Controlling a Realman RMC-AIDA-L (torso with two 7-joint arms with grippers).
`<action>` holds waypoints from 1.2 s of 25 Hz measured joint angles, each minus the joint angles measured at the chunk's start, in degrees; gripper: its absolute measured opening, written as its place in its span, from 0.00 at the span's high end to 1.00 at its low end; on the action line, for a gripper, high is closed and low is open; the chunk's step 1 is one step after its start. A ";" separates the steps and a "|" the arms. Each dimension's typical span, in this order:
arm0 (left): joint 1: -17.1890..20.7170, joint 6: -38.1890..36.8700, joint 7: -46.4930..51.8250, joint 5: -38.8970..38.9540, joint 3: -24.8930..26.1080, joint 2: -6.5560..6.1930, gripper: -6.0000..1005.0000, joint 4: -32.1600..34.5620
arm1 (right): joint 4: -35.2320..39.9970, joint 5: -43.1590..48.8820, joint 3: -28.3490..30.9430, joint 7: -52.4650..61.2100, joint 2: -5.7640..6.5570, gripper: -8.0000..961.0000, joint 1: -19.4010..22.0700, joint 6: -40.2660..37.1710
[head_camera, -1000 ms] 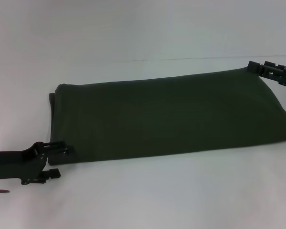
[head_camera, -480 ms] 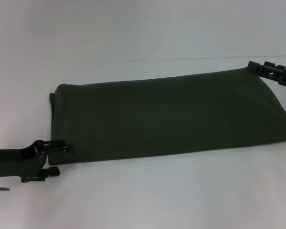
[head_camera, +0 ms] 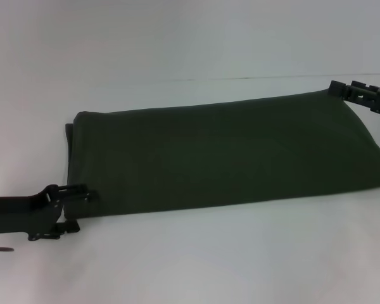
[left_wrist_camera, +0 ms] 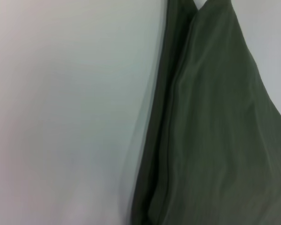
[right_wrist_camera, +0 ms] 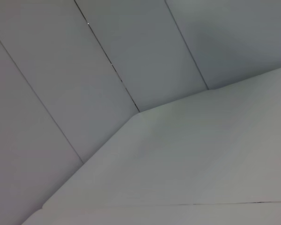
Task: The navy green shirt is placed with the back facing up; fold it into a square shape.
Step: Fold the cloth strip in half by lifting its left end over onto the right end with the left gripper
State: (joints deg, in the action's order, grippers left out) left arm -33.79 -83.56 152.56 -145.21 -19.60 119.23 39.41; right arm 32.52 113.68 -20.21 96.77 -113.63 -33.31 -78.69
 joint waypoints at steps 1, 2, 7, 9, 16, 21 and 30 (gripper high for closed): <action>-0.04 0.07 -0.01 -0.03 0.00 -0.04 0.12 -0.20 | 0.00 -0.11 0.00 0.00 0.00 0.04 0.00 0.04; -0.11 0.23 -0.03 -0.04 -0.01 -0.08 0.12 -0.38 | 0.00 -0.30 0.00 0.00 0.00 0.04 0.00 0.08; -0.67 0.83 -0.14 -0.07 -0.01 -0.28 0.12 -1.09 | 0.00 -0.37 0.00 0.00 0.00 0.04 0.00 0.09; -0.87 0.87 -0.15 -0.07 -0.01 -0.33 0.12 -1.09 | 0.00 -0.38 0.00 0.00 0.00 0.04 0.00 0.05; -1.06 0.89 -0.16 -0.21 -0.05 -0.41 0.12 -1.10 | 0.00 -0.40 0.08 0.00 0.01 0.04 0.00 -0.06; -0.93 0.72 -0.16 -0.66 -0.15 -0.41 0.12 -1.09 | 0.00 -0.40 0.09 0.00 0.09 0.04 0.00 -0.07; -1.27 0.91 -0.15 -1.56 -0.19 -0.42 0.12 -1.68 | 0.00 -0.40 0.09 0.04 0.09 0.05 0.00 -0.02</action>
State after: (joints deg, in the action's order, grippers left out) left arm -35.06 -82.66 152.41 -146.77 -19.78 118.81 37.73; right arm 32.52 113.28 -20.12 96.81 -113.54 -33.31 -78.71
